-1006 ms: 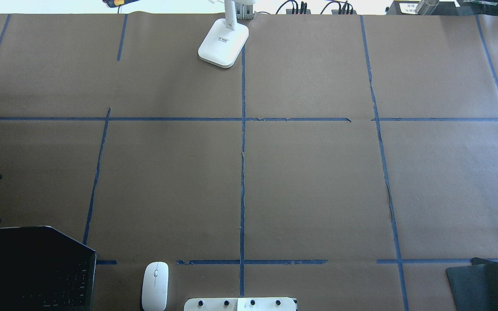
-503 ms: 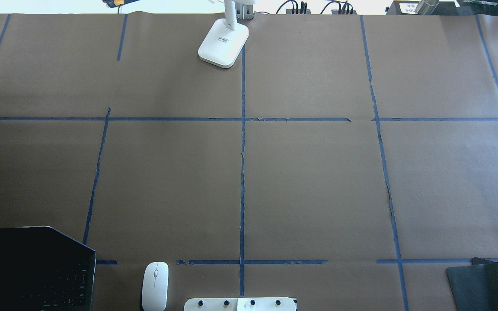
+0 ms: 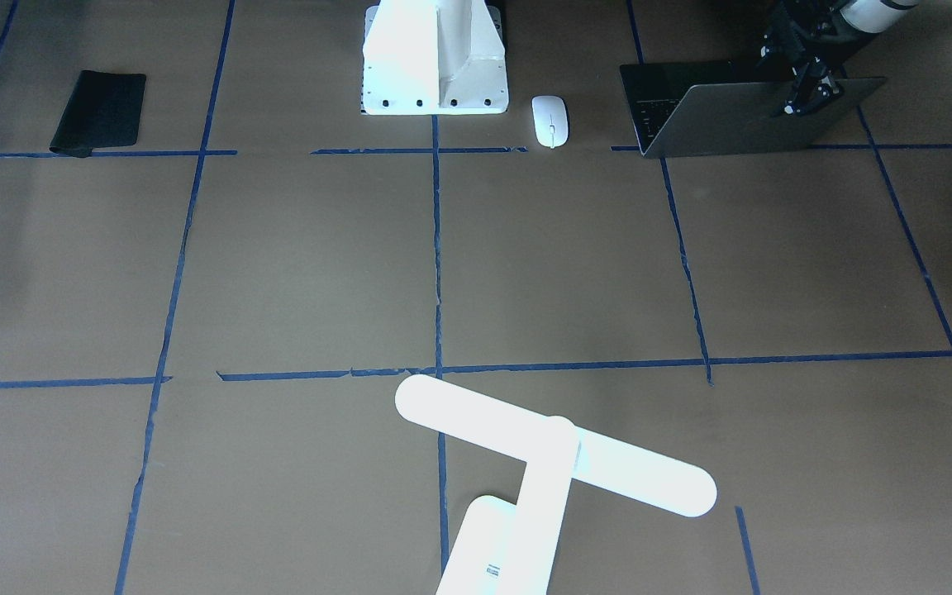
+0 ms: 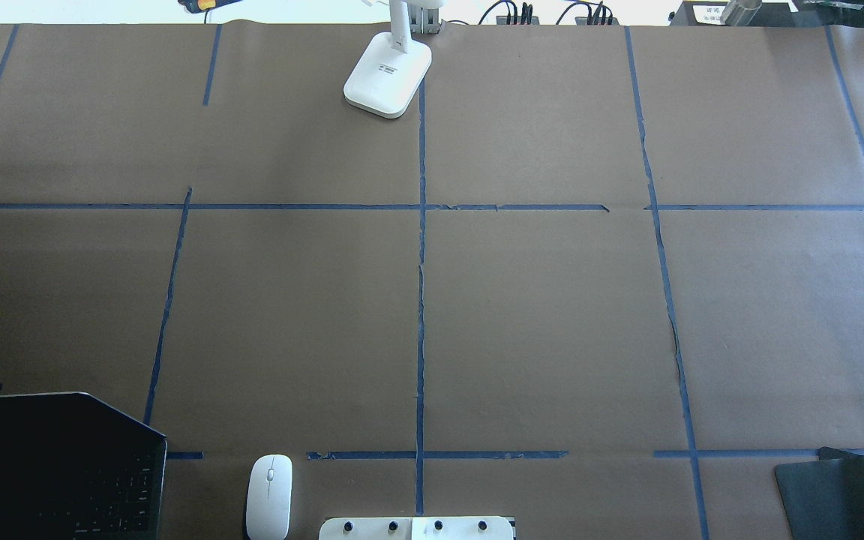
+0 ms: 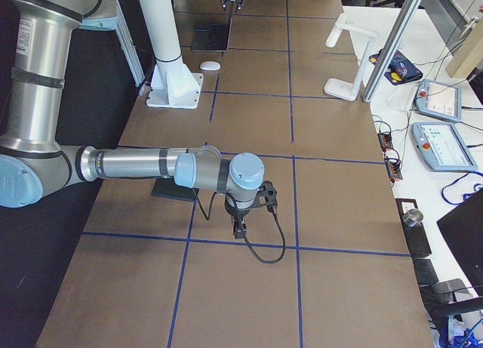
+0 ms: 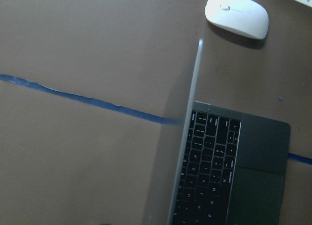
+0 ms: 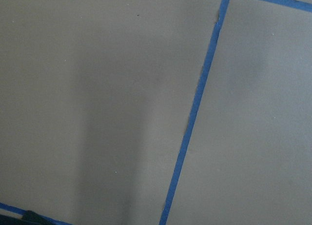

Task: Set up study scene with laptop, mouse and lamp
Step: 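Reach the left gripper down and grasp the laptop's open lid edge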

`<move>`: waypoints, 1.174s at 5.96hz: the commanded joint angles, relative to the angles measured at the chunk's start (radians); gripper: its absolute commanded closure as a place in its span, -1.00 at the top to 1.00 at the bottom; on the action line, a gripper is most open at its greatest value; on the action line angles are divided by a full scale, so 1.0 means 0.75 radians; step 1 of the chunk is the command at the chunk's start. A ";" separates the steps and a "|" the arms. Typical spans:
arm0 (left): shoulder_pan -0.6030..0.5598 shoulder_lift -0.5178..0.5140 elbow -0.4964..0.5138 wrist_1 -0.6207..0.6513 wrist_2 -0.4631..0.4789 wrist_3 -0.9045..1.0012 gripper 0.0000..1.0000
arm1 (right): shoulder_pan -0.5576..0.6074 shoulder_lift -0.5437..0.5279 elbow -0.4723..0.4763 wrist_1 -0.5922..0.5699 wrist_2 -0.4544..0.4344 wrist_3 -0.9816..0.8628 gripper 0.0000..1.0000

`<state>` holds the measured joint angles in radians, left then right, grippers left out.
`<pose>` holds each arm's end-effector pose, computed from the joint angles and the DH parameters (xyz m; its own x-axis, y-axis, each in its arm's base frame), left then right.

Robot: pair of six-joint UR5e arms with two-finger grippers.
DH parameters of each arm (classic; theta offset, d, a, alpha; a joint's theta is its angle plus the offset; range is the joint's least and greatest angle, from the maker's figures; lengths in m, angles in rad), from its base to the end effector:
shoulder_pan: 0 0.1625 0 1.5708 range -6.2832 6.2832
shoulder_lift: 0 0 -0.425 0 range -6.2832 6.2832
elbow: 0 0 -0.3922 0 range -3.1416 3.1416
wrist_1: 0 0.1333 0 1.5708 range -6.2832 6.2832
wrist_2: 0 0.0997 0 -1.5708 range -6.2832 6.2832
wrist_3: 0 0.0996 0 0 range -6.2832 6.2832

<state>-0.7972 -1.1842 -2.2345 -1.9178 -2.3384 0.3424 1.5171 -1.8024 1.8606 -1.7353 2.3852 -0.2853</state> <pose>0.1915 -0.2879 0.4487 0.0275 0.9420 -0.3346 -0.6117 0.2806 0.7396 0.0401 -0.3886 0.6319 0.6466 -0.2409 0.7238 0.2453 0.9641 0.1017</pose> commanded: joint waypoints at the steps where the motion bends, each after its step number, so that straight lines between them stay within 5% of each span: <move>1: 0.010 -0.035 0.016 0.000 -0.003 0.042 -0.85 | 0.000 0.000 0.000 0.001 0.000 0.000 1.00; 5: -0.027 -0.063 -0.003 0.019 -0.011 0.361 -1.00 | 0.000 0.000 0.000 -0.001 0.000 0.000 1.00; 6: -0.072 -0.144 -0.003 0.092 -0.011 0.499 -1.00 | 0.000 0.000 0.000 -0.001 0.000 0.000 1.00; 7: -0.157 -0.321 -0.003 0.344 -0.024 0.683 -1.00 | 0.000 0.000 -0.004 -0.001 0.000 0.000 1.00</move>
<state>-0.8622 -1.3184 -2.2359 -1.8049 -2.3495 0.7305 1.5172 -1.8025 1.8599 -1.7364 2.3854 -0.2853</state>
